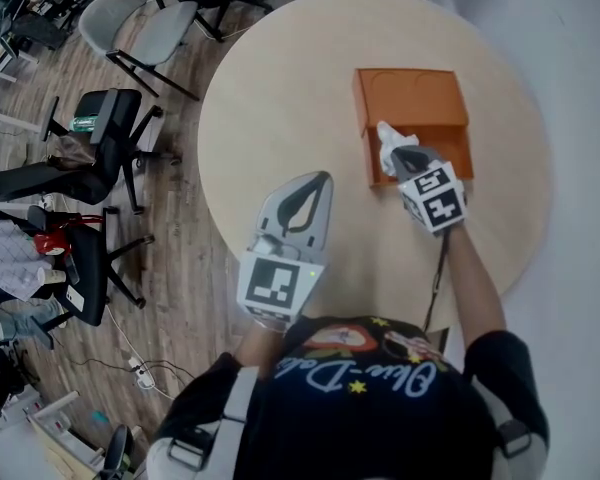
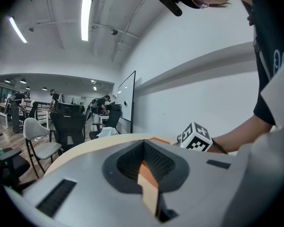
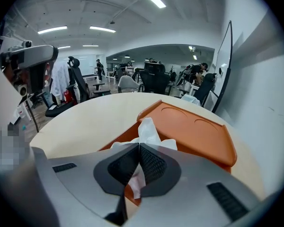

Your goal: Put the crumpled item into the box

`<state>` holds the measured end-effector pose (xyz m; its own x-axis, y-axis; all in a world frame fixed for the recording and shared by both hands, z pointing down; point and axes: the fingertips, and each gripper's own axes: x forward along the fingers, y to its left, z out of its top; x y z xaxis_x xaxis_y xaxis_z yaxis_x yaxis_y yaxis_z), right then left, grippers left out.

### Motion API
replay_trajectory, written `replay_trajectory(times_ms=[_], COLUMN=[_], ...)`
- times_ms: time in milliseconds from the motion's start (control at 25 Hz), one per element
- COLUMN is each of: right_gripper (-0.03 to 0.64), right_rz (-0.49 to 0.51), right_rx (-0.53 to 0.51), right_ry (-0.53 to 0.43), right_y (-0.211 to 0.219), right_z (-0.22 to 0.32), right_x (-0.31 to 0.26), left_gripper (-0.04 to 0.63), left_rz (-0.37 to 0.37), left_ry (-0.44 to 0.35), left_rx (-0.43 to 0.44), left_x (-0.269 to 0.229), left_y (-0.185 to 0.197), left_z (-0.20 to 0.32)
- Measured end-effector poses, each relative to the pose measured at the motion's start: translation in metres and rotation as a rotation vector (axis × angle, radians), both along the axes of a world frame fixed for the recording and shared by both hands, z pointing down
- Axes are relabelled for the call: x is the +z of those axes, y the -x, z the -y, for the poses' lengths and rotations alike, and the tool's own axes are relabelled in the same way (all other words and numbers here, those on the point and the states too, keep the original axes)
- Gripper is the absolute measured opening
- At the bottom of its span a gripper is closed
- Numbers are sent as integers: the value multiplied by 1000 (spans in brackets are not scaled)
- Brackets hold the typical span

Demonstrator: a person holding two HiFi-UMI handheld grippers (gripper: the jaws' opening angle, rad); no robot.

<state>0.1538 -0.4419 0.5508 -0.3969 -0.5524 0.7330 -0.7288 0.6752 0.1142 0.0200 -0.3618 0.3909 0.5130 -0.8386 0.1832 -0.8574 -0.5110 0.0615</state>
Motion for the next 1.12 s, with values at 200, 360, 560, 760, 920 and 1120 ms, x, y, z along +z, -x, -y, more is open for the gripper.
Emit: replay_trajectory(times_ms=[200,360,560,760,920,1120], right_gripper=[0,1,2,2,2,2], right_rz=[-53,-107,-155,-183,-160,-97], right_rx=[-23,-80,-118,-131,-106,-37], right_ry=[33,73,91,100,86,3], right_y=[-2,3,4,5,4,0], right_z=[-1,-7,-9,-12,-9,-5], right_x=[12,21,26,26,24,-1], left_gripper=[-9,-9,-9,-9,-9,-9], left_rz=[-3,-3,-6,-11,-15,-13], left_ry=[1,-1,1,0,-3,-11], left_rx=[3,0,-1,-6,-9,-10], left_x=[1,3,3,-1,-2,-3], left_y=[1,2,2,6,7,11], left_z=[-2,-2,-2,-3,-5,-9])
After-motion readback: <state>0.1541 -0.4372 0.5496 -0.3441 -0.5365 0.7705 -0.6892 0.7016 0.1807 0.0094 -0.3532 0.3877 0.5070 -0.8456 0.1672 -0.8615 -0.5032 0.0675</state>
